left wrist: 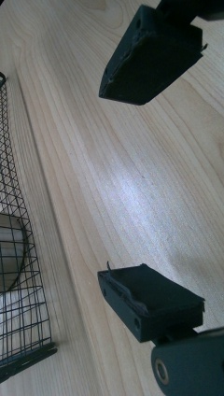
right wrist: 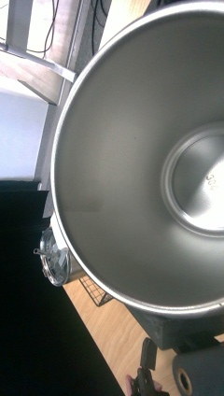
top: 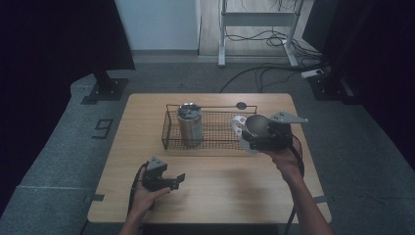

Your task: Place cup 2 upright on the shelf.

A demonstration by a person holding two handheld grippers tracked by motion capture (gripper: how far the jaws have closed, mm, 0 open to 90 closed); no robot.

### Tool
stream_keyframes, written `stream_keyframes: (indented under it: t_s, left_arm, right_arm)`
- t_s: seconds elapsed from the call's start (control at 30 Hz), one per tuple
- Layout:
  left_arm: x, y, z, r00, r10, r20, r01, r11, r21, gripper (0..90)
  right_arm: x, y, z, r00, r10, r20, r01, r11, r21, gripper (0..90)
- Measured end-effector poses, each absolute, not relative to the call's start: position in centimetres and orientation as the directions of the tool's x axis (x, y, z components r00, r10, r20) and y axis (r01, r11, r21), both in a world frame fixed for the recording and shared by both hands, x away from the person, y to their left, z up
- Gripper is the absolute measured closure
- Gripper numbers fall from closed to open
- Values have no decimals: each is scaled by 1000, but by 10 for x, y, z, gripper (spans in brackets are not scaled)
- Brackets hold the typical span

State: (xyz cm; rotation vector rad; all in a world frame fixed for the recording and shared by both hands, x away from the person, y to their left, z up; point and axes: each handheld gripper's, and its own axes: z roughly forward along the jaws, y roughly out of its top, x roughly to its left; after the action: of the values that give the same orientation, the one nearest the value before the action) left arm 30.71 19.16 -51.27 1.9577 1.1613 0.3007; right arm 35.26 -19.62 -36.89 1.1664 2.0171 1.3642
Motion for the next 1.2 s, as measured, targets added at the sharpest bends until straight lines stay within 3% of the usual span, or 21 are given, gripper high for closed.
stream_keyframes:
  t_s: [1.2]
  left_arm:
    - [308, 194, -515, 540, 818, -197, 626, -234, 744, 125]
  right_arm:
    - [400, -188, -376, -515, 852, 95, 448, 173, 877, 61]
